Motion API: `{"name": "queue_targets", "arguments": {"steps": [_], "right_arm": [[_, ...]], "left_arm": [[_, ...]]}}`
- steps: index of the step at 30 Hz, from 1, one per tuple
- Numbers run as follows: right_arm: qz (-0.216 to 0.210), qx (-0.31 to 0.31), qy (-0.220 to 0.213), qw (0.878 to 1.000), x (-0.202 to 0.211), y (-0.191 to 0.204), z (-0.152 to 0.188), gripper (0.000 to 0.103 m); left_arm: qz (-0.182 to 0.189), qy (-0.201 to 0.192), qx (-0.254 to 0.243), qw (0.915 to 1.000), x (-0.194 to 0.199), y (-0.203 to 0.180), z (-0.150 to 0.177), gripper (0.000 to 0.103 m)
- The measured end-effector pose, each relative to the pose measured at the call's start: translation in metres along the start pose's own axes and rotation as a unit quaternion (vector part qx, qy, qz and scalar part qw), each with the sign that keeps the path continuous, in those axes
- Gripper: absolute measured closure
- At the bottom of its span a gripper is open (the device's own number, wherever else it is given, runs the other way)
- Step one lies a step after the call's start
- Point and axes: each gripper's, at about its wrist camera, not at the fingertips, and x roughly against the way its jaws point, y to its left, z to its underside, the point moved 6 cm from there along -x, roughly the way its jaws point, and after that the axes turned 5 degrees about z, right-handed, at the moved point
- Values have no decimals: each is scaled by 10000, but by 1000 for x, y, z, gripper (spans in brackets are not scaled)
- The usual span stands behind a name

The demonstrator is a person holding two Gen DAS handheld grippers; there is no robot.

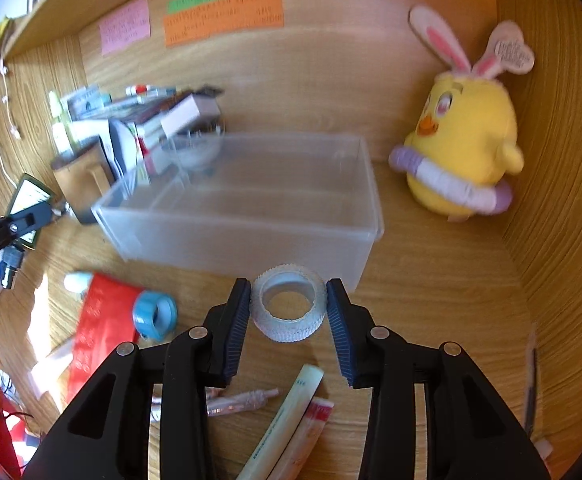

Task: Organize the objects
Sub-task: 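Carry both items over the clear box and open both tools to drop them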

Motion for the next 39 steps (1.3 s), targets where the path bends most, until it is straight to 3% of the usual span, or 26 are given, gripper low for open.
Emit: {"name": "queue_targets", "arguments": {"steps": [9, 22, 30, 39], "right_arm": [[-4, -35, -473, 9989, 15, -10, -37, 68], [-162, 65, -624, 9979, -5, -9, -88, 68], [-161, 65, -436, 9989, -32, -10, -103, 68], [-215, 127, 120, 9996, -78, -7, -90, 68]], "left_arm": [[207, -107, -56, 9997, -8, -14, -36, 62], [164, 256, 37, 9995, -52, -6, -67, 62], [100, 561, -62, 9984, -90, -10, -71, 62], [28, 1088, -319, 9936, -134, -13, -58, 62]]}}
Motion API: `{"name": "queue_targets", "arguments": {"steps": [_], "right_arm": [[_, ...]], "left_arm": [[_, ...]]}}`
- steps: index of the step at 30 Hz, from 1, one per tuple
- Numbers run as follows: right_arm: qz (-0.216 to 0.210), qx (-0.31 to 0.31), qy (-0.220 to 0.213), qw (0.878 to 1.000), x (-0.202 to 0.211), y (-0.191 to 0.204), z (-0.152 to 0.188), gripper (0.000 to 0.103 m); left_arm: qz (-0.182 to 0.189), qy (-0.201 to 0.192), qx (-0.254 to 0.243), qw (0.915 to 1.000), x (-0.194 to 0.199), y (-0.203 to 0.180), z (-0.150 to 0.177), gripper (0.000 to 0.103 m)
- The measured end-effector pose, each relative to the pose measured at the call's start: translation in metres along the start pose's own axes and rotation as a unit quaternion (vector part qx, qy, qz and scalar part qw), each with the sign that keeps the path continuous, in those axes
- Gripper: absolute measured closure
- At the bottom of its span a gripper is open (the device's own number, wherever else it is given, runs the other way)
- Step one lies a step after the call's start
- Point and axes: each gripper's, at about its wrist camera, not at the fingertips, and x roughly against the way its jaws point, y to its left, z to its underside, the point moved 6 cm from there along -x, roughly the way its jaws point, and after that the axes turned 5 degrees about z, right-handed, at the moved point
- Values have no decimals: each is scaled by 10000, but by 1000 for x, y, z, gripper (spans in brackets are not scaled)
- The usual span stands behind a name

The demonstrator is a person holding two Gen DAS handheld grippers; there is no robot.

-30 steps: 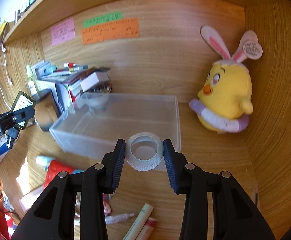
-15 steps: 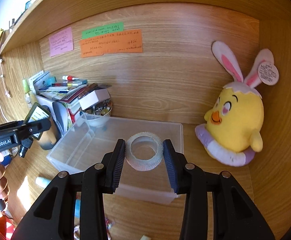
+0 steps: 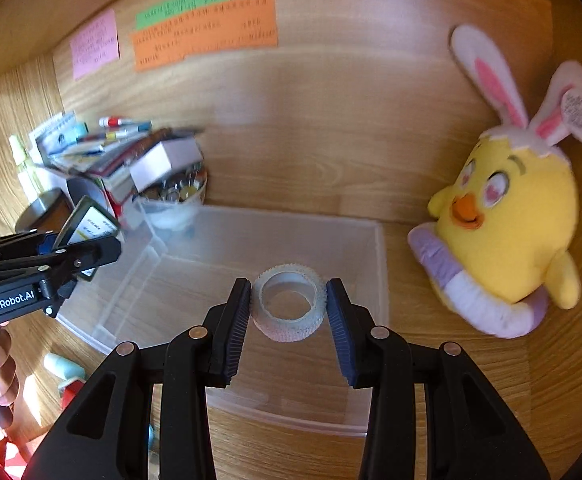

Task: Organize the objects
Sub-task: 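Carry both items over the clear box and open both tools to drop them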

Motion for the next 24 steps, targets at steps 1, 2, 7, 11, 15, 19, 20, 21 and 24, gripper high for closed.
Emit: {"name": "queue_targets", "arguments": {"steps": [1, 2, 7, 11, 15, 19, 20, 21, 24], "right_arm": [[-42, 18, 89, 9999, -6, 1, 2, 68], [-37, 34, 148, 9999, -10, 2, 5, 68], [30, 162, 385, 9991, -27, 8, 14, 68], [199, 384, 479, 9979, -35, 15, 18, 68], [212, 509, 562, 9969, -42, 20, 21, 68], [202, 519, 594, 9967, -42, 22, 21, 67], [211, 502, 611, 9966, -42, 22, 21, 67], [210, 494, 611, 9967, -42, 21, 21, 67], [223, 487, 617, 9967, -43, 22, 21, 67]], "left_arm": [[-24, 90, -74, 9999, -6, -1, 1, 62], [-20, 151, -107, 9998, -10, -2, 2, 62], [-88, 472, -262, 9985, -29, -2, 7, 62], [-39, 673, -376, 9970, -37, -3, 10, 62], [-75, 780, -440, 9960, -44, 0, 12, 62], [-78, 825, -572, 9949, -47, -1, 11, 62], [-54, 842, -591, 9947, -48, -1, 11, 62], [-63, 845, -603, 9946, -48, -1, 11, 62], [-77, 852, -650, 9942, -49, -1, 11, 62]]}}
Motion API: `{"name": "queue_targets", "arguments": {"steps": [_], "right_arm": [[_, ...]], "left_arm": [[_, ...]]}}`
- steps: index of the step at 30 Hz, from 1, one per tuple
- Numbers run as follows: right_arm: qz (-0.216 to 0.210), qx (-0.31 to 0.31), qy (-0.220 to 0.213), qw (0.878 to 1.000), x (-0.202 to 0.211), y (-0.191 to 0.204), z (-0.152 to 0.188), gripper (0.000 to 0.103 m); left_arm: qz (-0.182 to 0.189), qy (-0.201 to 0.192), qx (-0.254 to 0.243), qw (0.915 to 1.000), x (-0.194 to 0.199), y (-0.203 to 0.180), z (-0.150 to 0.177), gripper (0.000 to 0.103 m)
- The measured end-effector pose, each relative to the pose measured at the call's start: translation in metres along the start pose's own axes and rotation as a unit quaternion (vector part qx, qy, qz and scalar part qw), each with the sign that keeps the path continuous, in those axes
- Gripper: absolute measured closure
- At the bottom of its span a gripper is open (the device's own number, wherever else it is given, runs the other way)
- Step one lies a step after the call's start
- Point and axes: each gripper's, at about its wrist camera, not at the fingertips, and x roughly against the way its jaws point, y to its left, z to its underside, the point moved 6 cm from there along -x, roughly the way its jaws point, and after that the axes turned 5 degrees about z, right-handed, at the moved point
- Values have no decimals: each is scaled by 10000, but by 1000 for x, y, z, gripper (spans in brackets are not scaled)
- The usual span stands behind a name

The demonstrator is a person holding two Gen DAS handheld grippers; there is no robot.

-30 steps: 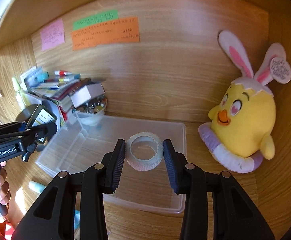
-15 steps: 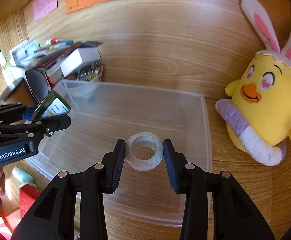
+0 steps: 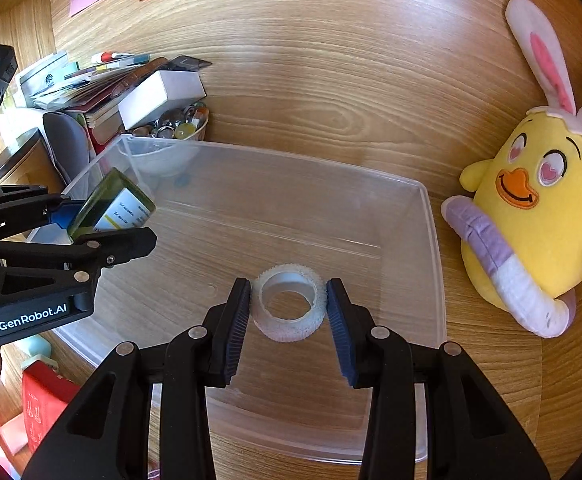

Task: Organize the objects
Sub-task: 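Carry both items over the clear box and open both tools to drop them, then withdraw both tools back toward the remaining items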

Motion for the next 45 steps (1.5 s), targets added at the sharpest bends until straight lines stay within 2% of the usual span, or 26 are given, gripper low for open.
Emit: {"name": "queue_targets", "arguments": {"steps": [5, 9, 11, 14, 16, 20, 22, 23, 26, 31, 36, 39, 45], "right_arm": [[-10, -25, 38, 10000, 0, -1, 0, 64], [33, -20, -20, 10000, 4, -1, 0, 48], [71, -10, -99, 9999, 10, -1, 0, 46], [81, -5, -209, 9997, 20, -2, -2, 42], [94, -42, -333, 9994, 31, -4, -3, 31], [171, -119, -594, 9980, 54, -7, -5, 24], [169, -178, -742, 9969, 69, -9, -4, 19], [170, -194, -796, 9965, 75, -10, -3, 19], [246, -209, -1008, 9944, 97, -12, 1, 18], [253, -253, -1217, 9919, 124, -11, 15, 6], [273, -325, -1311, 9905, 139, -9, 32, 5], [337, -363, -1303, 9902, 143, -10, 48, 5], [576, -473, -996, 9922, 135, -17, 86, 5]], "left_arm": [[36, 0, 8, 10000, 0, -1, -1, 62], [84, -99, 10, 9999, 10, 0, 0, 61], [90, -205, -4, 9997, 19, -1, 0, 59], [39, -433, -30, 9990, 38, -1, 0, 49], [18, -605, -44, 9982, 52, -1, 0, 38], [-89, -943, -72, 9955, 81, -1, 3, 20], [-125, -1102, -89, 9938, 94, -3, 5, 7], [-150, -1198, -92, 9926, 103, -3, 9, 6], [-185, -1371, -145, 9903, 120, -4, 16, 5], [-7, -1475, -87, 9890, 138, -4, 32, 2], [8, -1470, 24, 9891, 144, -4, 53, 2], [28, -1380, 81, 9904, 141, -3, 67, 2], [-80, -1197, 54, 9928, 128, -7, 90, 2]]}}
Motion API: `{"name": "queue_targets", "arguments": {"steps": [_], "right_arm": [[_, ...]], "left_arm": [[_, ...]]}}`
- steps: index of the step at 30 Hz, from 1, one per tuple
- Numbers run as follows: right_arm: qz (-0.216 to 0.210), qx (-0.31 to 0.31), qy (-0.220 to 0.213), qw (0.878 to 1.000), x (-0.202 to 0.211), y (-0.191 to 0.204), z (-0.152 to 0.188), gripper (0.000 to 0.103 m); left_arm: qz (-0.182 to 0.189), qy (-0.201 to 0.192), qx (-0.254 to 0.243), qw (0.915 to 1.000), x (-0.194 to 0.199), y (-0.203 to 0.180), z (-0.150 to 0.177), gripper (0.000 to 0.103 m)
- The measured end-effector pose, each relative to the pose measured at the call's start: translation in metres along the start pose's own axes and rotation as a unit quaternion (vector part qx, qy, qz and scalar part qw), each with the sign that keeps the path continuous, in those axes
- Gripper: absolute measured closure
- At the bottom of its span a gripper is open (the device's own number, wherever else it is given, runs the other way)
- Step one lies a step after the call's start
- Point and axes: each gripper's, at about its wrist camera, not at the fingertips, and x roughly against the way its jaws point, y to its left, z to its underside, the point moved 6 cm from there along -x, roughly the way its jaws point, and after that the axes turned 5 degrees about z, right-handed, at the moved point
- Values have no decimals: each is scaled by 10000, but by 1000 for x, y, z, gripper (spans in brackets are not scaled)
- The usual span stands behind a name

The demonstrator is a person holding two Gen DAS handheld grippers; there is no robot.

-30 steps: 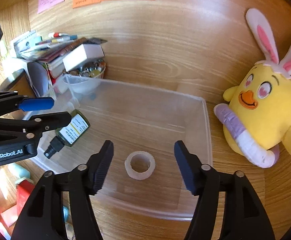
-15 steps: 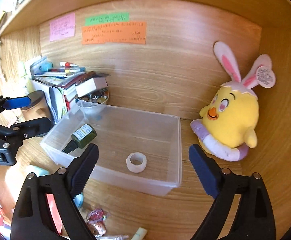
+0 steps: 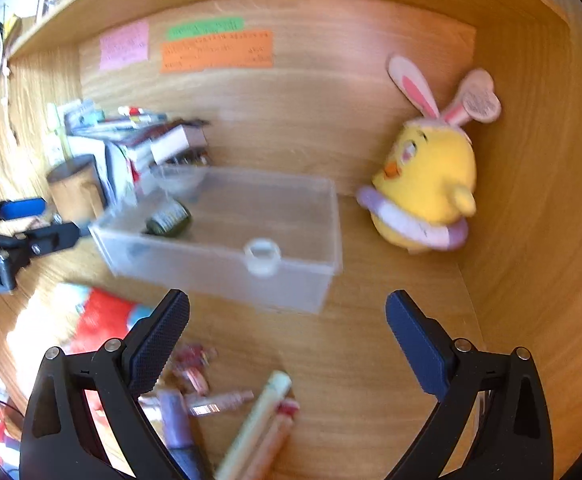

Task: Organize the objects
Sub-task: 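Withdraw both tools back toward the remaining items, then grasp the red packet with left tool while right tool grasps the lip tube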

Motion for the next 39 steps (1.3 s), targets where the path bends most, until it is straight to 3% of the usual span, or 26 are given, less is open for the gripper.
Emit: {"name": "queue_targets", "arguments": {"steps": [5, 12, 16, 21, 27, 29, 33, 39], "right_arm": [[285, -50, 399, 9988, -6, -13, 39, 5], [314, -392, 782, 9957, -10, -30, 81, 6], [256, -572, 952, 9935, -12, -35, 95, 7], [147, -552, 1028, 9931, -12, -29, 100, 8], [73, -558, 1101, 9923, -16, -26, 102, 23], [23, -638, 1120, 9917, -15, -29, 103, 23], [86, -700, 1123, 9912, -14, -38, 105, 25], [38, -781, 1184, 9899, -15, -44, 104, 40]], "left_arm": [[97, 253, -11, 9996, -15, -7, 19, 2], [111, 744, 26, 9972, -44, -14, 47, 2], [5, 793, -77, 9968, -49, -17, 55, 2], [-15, 780, -297, 9965, -51, -28, 61, 2], [-188, 801, -581, 9949, -61, -36, 66, 2], [-244, 813, -624, 9944, -61, -35, 68, 2], [-341, 794, -615, 9944, -58, -28, 71, 2], [-485, 778, -497, 9946, -54, -15, 70, 4]]}}
